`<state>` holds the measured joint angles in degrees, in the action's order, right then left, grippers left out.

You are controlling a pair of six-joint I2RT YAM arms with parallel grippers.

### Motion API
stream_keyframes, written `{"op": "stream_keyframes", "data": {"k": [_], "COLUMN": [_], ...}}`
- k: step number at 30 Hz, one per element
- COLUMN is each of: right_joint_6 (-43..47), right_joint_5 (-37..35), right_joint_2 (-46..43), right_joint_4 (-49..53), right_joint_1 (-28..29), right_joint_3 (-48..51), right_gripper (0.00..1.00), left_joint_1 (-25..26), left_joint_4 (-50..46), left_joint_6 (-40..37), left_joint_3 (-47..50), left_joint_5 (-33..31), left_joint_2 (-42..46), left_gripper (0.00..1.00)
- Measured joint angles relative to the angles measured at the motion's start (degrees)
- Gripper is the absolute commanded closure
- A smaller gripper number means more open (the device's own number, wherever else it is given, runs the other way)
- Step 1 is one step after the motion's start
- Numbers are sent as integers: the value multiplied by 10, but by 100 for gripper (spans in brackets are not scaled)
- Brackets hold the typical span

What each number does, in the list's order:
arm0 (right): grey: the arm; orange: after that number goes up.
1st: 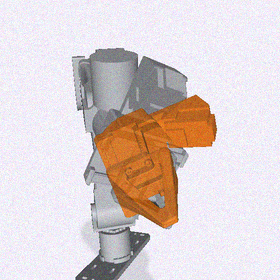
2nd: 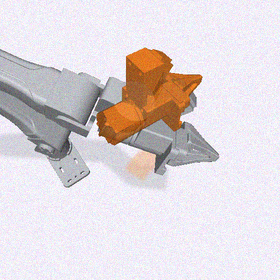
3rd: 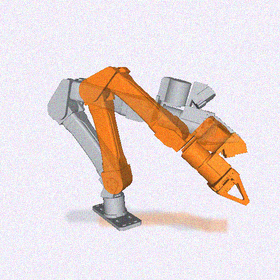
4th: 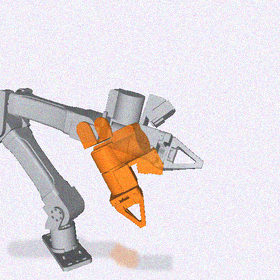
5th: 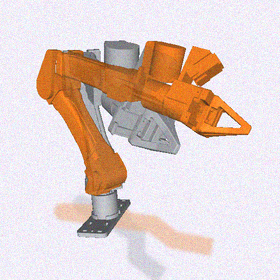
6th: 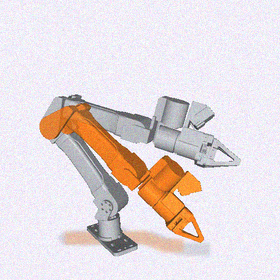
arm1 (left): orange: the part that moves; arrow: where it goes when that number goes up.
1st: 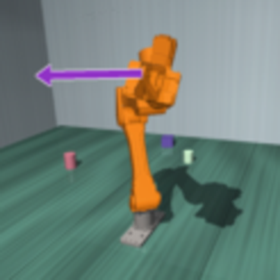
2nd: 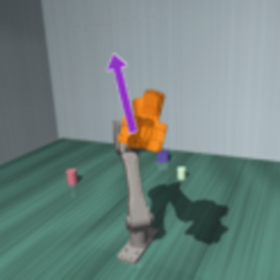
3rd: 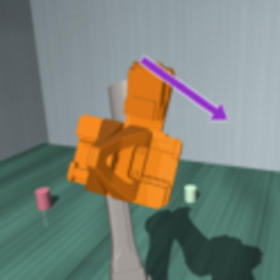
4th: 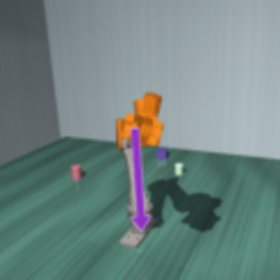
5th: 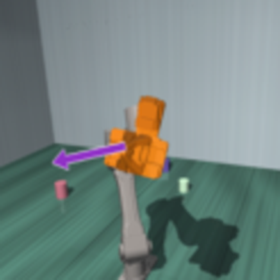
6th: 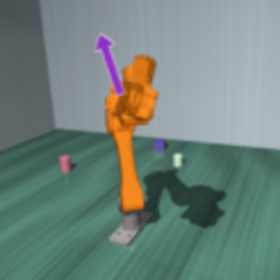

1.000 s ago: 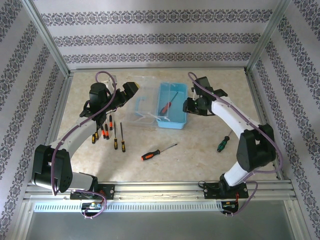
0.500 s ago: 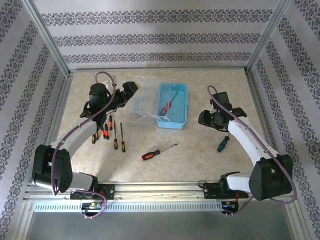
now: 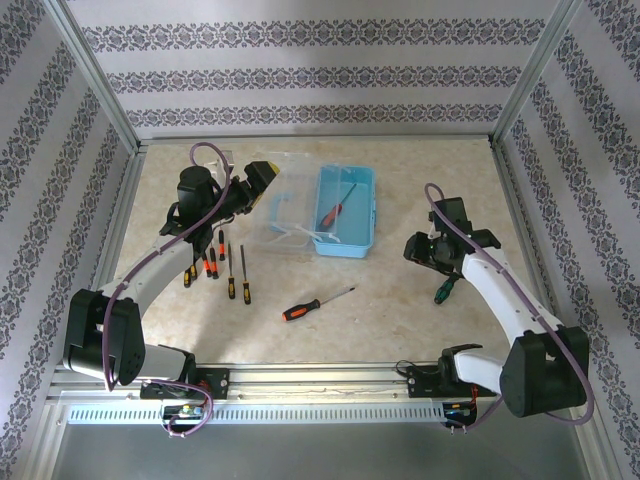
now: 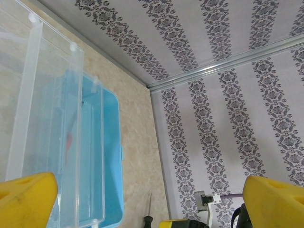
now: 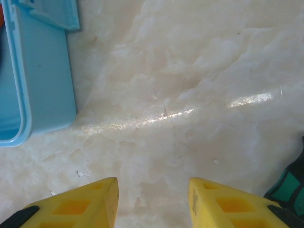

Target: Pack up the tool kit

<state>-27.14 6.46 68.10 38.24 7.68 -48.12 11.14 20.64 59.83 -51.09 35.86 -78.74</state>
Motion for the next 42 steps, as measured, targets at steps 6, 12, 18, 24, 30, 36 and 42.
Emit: {"op": "stream_keyframes", "data": {"k": [6,12,18,24,30,36,42], "right_joint_6": [-1,-1,-6,-18,-30,-40,-41], "right_joint_5": [4,7,-2,-15,-21,-28,-23], "right_joint_2": [-21,-4,44,50,49,41,72], "right_joint_4": [-1,-16,-50,-69,-70,-64,-61], "right_joint_1": [-25,-31,-39,-87,-137,-173,-199], "right_joint_3": [6,6,6,7,35,80,87], "right_gripper": [59,61,60,54,48,46,52], "left_joint_1": [0,0,2,15,47,64,65], "left_joint_4": [12,12,12,11,8,8,8], "left_joint_6": [7,7,0,-20,-43,-49,-52], "left_joint_3": [0,0,0,0,0,-1,-2], "left_joint_5": [2,3,4,6,17,32,34], "left_joint_2": [-7,-10,-14,-22,-22,-18,-9], "left_gripper": [0,0,0,0,0,0,0]}}
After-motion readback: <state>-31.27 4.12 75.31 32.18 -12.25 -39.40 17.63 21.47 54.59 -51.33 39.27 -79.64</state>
